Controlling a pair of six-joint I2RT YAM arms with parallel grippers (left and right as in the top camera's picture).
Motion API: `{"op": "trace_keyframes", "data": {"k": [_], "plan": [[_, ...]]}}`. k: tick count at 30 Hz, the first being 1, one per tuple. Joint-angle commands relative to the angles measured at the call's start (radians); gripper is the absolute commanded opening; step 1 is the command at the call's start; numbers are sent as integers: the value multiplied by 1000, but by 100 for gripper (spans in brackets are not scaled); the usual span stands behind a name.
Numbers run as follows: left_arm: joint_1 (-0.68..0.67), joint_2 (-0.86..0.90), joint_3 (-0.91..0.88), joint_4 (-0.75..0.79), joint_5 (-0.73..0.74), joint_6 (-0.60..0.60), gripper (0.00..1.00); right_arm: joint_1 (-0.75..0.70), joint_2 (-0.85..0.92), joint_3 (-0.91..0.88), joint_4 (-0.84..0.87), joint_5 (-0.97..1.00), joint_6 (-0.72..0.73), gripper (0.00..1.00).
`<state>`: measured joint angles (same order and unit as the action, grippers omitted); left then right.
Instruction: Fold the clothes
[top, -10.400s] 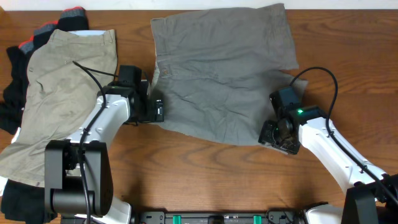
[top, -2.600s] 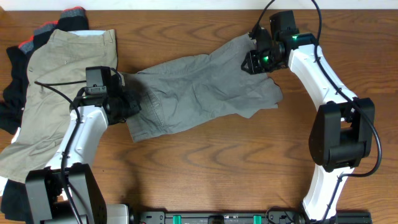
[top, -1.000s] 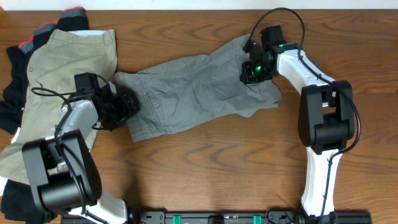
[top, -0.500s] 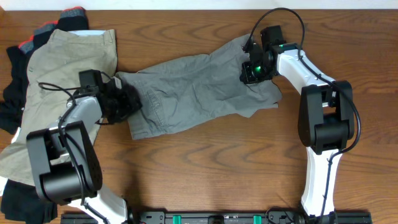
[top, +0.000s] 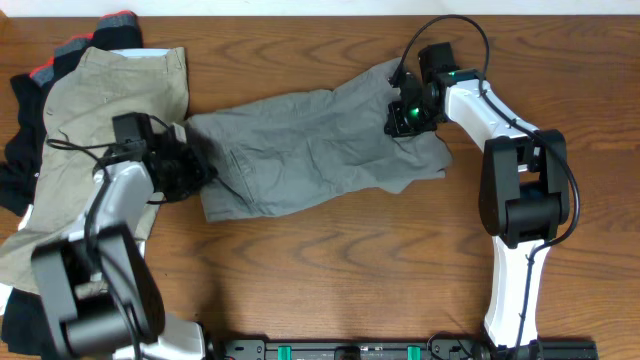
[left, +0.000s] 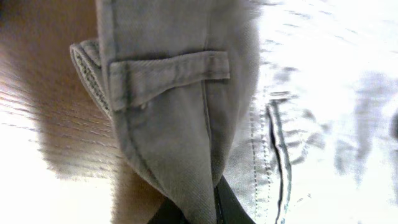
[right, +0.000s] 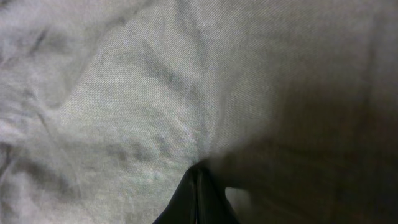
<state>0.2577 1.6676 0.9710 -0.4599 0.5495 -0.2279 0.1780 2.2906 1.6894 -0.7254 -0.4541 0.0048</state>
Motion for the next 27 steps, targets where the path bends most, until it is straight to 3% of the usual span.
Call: {"op": "trace_keyframes", "data": {"k": [1,12,27], "plan": [[7,-117,-4,-11,-8,15,6,0,34,-4,-15,-8,3,1],[-31,-248,-3,24,15,-37,6,38,34,-4,-42,-25,7,1],[-417,-227,-3,349,-19,-129,6,59,34,-4,-22,-25,50,1]]}}
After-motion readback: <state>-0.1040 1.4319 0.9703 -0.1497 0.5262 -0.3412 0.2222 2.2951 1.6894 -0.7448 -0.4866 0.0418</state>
